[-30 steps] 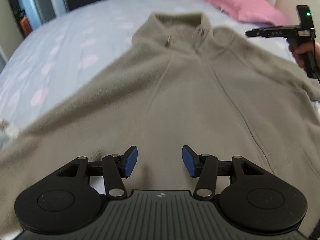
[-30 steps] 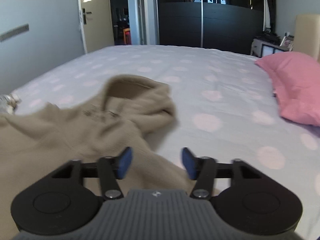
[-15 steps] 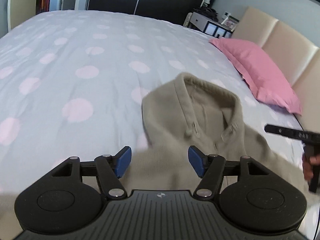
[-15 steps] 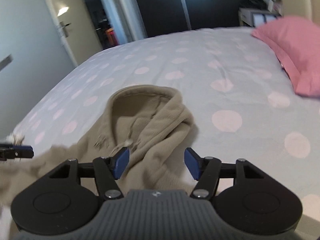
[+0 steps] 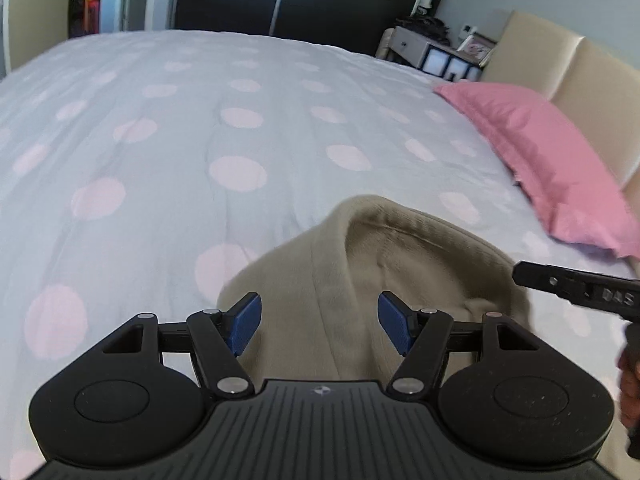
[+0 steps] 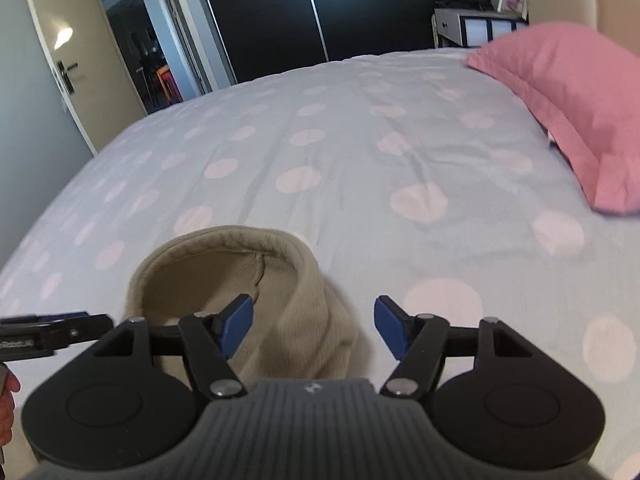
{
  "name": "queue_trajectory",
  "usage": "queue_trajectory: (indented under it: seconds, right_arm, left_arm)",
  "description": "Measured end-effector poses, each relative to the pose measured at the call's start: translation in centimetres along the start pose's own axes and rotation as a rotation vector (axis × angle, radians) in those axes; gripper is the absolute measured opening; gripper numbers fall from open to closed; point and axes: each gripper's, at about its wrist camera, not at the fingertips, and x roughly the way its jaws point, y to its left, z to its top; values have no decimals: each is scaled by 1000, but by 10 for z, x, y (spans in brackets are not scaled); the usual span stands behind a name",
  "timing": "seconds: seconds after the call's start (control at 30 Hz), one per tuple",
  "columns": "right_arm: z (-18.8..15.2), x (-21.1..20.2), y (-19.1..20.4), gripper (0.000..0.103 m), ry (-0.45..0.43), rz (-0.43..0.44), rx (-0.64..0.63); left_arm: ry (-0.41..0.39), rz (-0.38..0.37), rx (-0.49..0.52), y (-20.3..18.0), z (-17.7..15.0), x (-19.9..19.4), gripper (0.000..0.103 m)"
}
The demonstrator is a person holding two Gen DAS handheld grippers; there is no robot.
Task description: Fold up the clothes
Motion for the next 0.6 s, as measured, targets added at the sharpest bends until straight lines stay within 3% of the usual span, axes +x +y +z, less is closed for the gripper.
queue_trajectory:
  seconds: [0.1, 0.13, 0.17, 0.23, 0.27, 0.4, 0.6]
  right_arm:
    - [3, 14, 10, 68, 6, -15, -45]
    - [3, 19, 12, 63, 8, -21, -63]
    - [2, 23, 15, 48, 16, -28, -83]
    - [-2, 29, 16, 22, 51, -43, -115]
    - [-4, 29, 16, 16, 58, -52, -125]
    - [-5, 2, 15, 13, -12, -54, -148]
    - [-12, -73, 37, 13, -166, -42, -241]
  left_arm:
    - [-8, 68, 8, -4, 6, 17, 61]
    - [-4, 81, 15, -4, 7, 21, 54]
    - [2, 89, 20, -4, 7, 25, 48]
    - [40, 88, 22, -3, 7, 31, 17]
    - [50, 89, 22, -2, 6, 30, 13]
    - [-21, 68, 28, 3, 5, 1, 9]
    - [-111, 26, 65, 17, -4, -88, 9]
